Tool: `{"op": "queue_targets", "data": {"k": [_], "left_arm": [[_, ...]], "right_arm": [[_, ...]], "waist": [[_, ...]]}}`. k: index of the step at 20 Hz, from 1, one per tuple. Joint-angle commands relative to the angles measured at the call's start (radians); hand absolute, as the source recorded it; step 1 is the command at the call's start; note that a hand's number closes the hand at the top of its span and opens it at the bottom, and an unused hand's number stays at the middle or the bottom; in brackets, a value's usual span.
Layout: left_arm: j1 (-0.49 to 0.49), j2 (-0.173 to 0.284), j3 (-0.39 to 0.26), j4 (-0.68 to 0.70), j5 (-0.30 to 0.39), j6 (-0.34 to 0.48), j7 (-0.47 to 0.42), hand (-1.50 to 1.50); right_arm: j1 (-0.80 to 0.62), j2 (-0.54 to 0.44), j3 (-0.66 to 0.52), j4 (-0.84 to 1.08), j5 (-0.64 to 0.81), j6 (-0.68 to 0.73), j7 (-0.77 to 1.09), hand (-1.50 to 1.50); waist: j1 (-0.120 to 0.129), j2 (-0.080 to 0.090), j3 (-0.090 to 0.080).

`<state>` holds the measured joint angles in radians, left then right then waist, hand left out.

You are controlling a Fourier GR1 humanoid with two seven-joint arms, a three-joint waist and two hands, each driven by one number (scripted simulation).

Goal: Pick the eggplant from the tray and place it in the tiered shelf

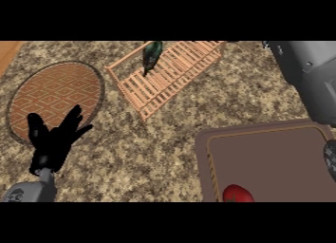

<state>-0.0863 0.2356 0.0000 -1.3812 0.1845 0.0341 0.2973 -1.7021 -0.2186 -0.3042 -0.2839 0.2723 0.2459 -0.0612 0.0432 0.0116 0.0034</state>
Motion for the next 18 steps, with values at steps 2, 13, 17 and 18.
{"op": "queue_targets", "data": {"k": [2, 13, 17, 18], "left_arm": [[0.0, -0.006, -0.004, -0.009, -0.007, 0.02, 0.046, 0.0], [-0.026, -0.022, -0.019, 0.005, -0.013, 0.021, 0.023, 0.0], [-0.028, -0.017, -0.025, 0.032, -0.02, 0.01, 0.015, 0.0], [-0.011, -0.02, -0.021, 0.005, -0.008, 0.011, 0.023, 0.0]], "right_arm": [[-0.017, -0.085, -0.124, 0.035, -0.121, 0.076, 0.056, -1.5], [0.006, -0.206, -0.178, 0.059, -0.114, -0.245, 0.096, -1.5], [0.034, -0.35, -0.228, 0.078, -0.156, -0.145, 0.126, -1.5], [0.04, -0.367, -0.233, 0.087, -0.159, -0.143, 0.136, -1.5]], "waist": [[-0.002, 0.003, -0.004], [0.021, 0.019, -0.005], [0.015, 0.023, -0.004], [0.026, 0.022, -0.003]]}}
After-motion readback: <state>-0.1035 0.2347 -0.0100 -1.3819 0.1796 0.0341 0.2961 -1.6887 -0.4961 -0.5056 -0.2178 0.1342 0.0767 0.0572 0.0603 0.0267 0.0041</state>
